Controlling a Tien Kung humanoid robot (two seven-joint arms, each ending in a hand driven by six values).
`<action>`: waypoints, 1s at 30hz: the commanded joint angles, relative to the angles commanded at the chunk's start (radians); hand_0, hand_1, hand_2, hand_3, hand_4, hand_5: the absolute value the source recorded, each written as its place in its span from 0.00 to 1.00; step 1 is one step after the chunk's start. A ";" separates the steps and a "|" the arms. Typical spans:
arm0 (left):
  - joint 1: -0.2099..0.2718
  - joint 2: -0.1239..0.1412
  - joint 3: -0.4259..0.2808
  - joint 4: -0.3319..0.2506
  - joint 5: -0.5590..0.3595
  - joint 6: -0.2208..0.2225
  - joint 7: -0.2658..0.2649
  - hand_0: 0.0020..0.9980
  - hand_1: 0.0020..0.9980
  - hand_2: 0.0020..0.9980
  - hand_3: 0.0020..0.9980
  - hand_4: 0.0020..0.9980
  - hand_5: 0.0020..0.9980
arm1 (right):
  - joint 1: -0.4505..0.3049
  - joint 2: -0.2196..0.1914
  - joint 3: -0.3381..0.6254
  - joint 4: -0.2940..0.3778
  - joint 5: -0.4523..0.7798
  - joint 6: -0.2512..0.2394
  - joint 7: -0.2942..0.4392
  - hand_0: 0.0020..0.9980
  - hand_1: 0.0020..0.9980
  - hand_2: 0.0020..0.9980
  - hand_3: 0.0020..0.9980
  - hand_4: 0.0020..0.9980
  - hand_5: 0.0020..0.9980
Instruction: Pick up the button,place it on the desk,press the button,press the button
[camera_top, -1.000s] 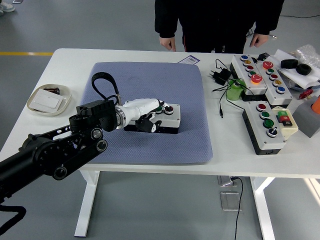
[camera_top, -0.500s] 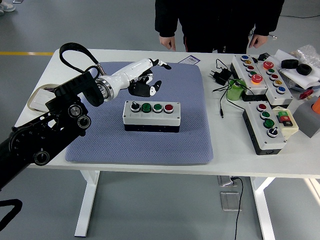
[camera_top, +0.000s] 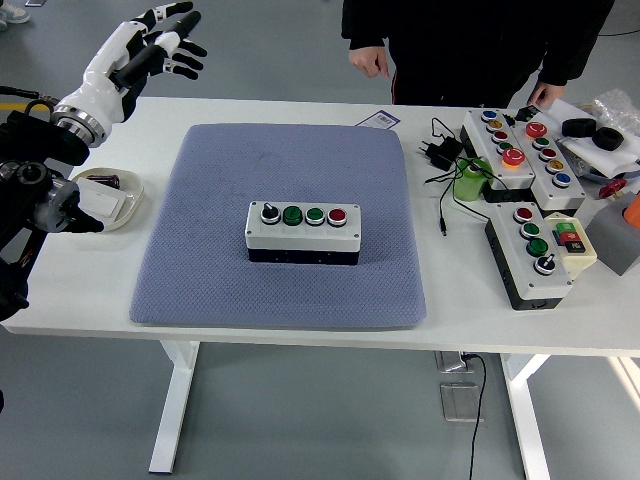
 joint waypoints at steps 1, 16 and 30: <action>0.014 0.011 -0.020 0.012 -0.046 -0.020 -0.002 0.84 0.84 0.87 0.90 0.83 1.00 | -0.001 0.000 0.000 0.000 0.002 0.001 0.001 0.64 0.51 0.55 0.59 0.25 0.36; 0.186 0.088 -0.103 0.033 -0.341 -0.115 -0.005 0.85 0.85 0.88 0.90 0.82 1.00 | -0.008 0.007 0.007 0.000 0.004 -0.003 -0.002 0.64 0.51 0.55 0.59 0.25 0.36; 0.244 0.107 -0.120 0.012 -0.360 -0.140 -0.006 0.86 0.86 0.88 0.90 0.83 1.00 | -0.011 0.010 0.007 0.000 0.010 -0.005 -0.003 0.64 0.51 0.55 0.59 0.25 0.36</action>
